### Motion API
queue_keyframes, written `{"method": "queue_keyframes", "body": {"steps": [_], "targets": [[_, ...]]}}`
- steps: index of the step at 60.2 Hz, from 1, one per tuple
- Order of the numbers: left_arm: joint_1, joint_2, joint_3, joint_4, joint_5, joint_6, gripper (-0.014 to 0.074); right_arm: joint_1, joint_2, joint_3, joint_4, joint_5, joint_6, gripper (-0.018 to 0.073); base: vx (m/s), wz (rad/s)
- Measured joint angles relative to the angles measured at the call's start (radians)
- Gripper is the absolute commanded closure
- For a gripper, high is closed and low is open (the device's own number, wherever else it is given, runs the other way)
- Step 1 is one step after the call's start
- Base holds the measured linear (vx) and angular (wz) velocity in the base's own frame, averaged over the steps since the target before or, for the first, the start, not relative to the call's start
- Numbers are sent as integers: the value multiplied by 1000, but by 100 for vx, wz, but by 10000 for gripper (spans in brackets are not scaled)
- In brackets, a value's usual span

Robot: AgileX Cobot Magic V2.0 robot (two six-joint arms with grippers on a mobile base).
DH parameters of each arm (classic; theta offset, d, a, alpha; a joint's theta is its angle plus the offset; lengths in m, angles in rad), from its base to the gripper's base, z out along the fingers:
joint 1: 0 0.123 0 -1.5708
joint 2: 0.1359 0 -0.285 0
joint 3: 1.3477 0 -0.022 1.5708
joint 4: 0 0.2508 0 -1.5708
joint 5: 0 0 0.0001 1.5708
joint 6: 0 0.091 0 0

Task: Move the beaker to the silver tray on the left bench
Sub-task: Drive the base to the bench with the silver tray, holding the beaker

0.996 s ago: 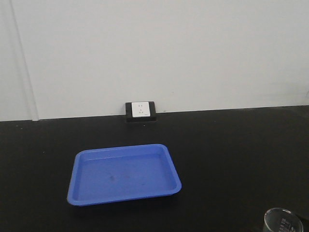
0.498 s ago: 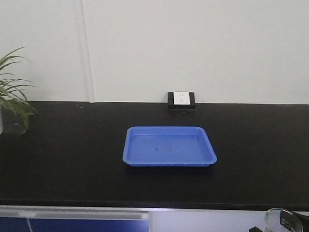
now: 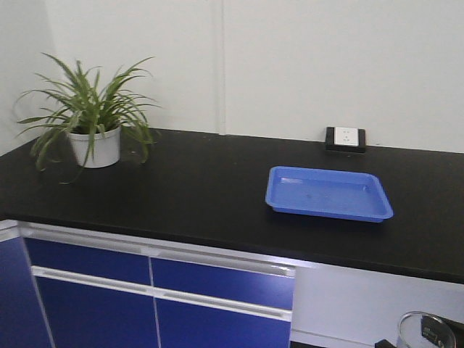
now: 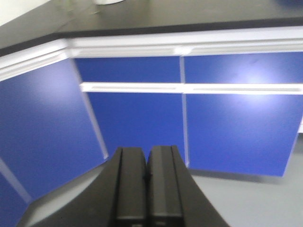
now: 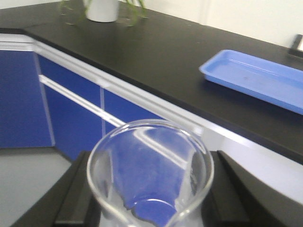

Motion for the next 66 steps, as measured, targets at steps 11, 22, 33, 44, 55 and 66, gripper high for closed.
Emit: {"method": "queue_keyframes", "body": {"steps": [11, 22, 33, 44, 55, 66], "targets": [[0, 0, 0, 0, 0, 0, 595, 0, 0, 0, 0, 1, 0, 573, -32, 55], [0, 0, 0, 0, 0, 0, 595, 0, 0, 0, 0, 1, 0, 573, -29, 64], [0, 0, 0, 0, 0, 0, 595, 0, 0, 0, 0, 0, 0, 573, -26, 68], [0, 0, 0, 0, 0, 0, 595, 0, 0, 0, 0, 0, 0, 570, -23, 71], [0, 0, 0, 0, 0, 0, 595, 0, 0, 0, 0, 0, 0, 570, -19, 68], [0, 0, 0, 0, 0, 0, 595, 0, 0, 0, 0, 0, 0, 570, -13, 56]]}}
